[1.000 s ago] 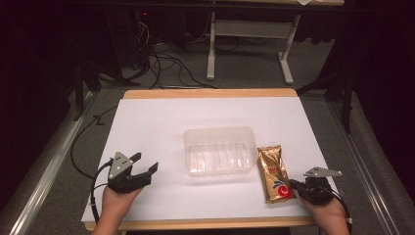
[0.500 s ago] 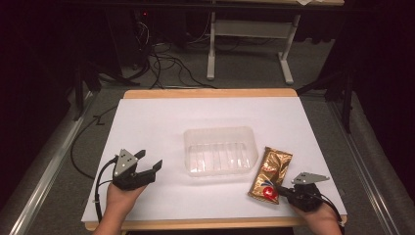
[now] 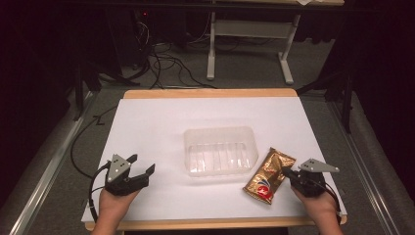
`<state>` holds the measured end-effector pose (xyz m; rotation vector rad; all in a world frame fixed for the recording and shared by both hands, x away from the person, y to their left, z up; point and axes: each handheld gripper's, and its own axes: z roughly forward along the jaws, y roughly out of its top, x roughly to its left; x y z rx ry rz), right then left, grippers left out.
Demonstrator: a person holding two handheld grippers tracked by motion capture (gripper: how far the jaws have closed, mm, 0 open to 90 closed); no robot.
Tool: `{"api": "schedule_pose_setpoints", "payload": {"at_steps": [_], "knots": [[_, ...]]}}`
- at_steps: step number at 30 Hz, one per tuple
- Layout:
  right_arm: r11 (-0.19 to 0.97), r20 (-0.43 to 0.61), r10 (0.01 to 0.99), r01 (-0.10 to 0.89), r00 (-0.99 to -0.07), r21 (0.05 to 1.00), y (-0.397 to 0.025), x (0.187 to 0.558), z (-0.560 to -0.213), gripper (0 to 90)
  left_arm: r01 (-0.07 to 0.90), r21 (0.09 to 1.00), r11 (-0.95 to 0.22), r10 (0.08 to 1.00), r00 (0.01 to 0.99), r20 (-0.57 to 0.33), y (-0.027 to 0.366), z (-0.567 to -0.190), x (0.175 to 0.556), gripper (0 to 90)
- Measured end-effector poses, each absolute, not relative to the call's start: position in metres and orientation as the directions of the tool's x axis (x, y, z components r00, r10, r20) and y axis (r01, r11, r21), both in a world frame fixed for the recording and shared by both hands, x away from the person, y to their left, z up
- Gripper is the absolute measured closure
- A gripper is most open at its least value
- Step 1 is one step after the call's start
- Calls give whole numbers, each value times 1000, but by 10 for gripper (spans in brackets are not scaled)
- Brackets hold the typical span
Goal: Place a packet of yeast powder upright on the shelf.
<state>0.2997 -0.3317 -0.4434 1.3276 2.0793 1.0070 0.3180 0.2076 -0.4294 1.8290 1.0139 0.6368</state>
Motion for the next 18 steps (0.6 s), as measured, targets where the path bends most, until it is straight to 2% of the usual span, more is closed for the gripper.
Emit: {"api": "schedule_pose_setpoints", "payload": {"at_steps": [4,6,11,12,17,18], "knots": [[244,5,917,570,-400,784,-329,328,-449,900,385,894,-229,863,505,3,216,-431,310,286],[265,0,922,628,-388,731,-330,343,-460,900,390,892,-228,869,496,5,221,-431,307,287],[241,10,934,651,-356,720,-343,342,-462,900,395,891,-223,872,489,1,223,-432,305,288],[250,4,930,639,-368,727,-342,338,-460,900,396,890,-224,871,492,0,222,-432,306,288],[349,22,831,551,-557,758,-308,303,-448,900,392,888,-240,861,509,8,218,-432,307,288],[349,22,831,551,-557,758,-308,303,-448,900,390,889,-241,860,510,10,217,-432,308,288]]}}
